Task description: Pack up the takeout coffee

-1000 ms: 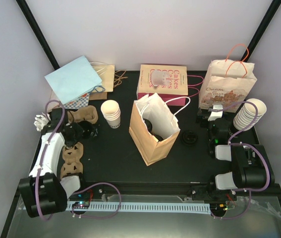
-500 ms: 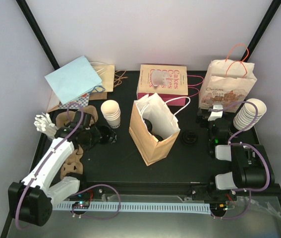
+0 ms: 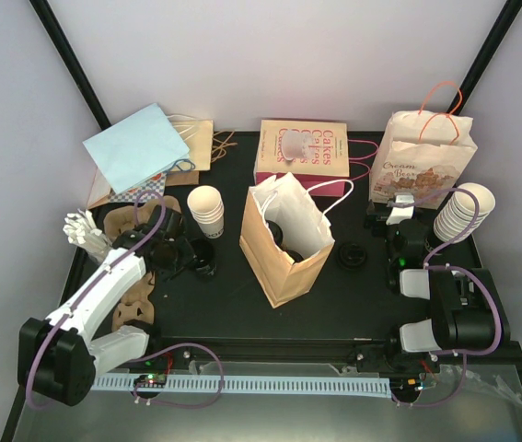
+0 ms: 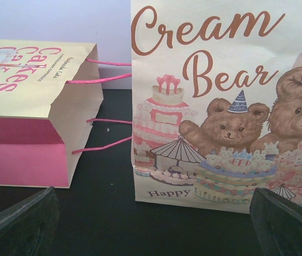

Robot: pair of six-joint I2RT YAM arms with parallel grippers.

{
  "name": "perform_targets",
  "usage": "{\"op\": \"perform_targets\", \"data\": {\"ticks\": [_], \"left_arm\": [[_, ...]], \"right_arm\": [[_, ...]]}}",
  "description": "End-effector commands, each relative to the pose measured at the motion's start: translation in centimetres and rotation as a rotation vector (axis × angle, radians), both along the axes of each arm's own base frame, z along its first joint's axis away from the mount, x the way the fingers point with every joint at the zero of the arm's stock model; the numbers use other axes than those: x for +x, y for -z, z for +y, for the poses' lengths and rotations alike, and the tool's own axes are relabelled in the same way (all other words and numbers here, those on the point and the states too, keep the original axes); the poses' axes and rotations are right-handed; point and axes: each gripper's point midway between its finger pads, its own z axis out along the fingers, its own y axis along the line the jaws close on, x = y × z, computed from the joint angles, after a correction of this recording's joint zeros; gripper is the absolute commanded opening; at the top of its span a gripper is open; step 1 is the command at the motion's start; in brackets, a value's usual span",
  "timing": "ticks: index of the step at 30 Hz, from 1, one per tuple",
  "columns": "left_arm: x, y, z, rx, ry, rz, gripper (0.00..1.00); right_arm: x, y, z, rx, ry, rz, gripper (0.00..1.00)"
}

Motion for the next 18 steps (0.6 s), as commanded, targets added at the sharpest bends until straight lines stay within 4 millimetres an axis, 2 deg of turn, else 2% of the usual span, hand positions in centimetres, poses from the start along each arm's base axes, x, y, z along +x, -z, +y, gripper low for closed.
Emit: {"op": "perform_targets", "data": {"ticks": [1,6,9,13,18], "left_arm": [[1.3,-1.8,-0.4,-0.010,-0.001,-0.054,0.43],[1.6,-2.7,-0.5,-0.011,0.015,-0.079,0.59],[1.9,-4.0,0.2,0.037,0.019,-0.108,0.63],[2.7,-6.7,2.7,0.168,0.008,-0.185,0.66],[3.0,-9.9,7.6,0.409,-0.062,-0.304,0.71]], "right_arm": [[0.5,-2.1,-0.2,0.008,0.005,-0.073,1.00],[0.5,-2.1,-0.2,0.008,0.005,-0.073,1.00],[0.5,-2.1,-0.2,0.009,0.005,-0.072,1.00],[0.5,-2.0,-0.2,0.008,0.005,-0.072,1.00],[0.5,-2.1,-0.2,0.008,0.005,-0.073,1.00]]}}
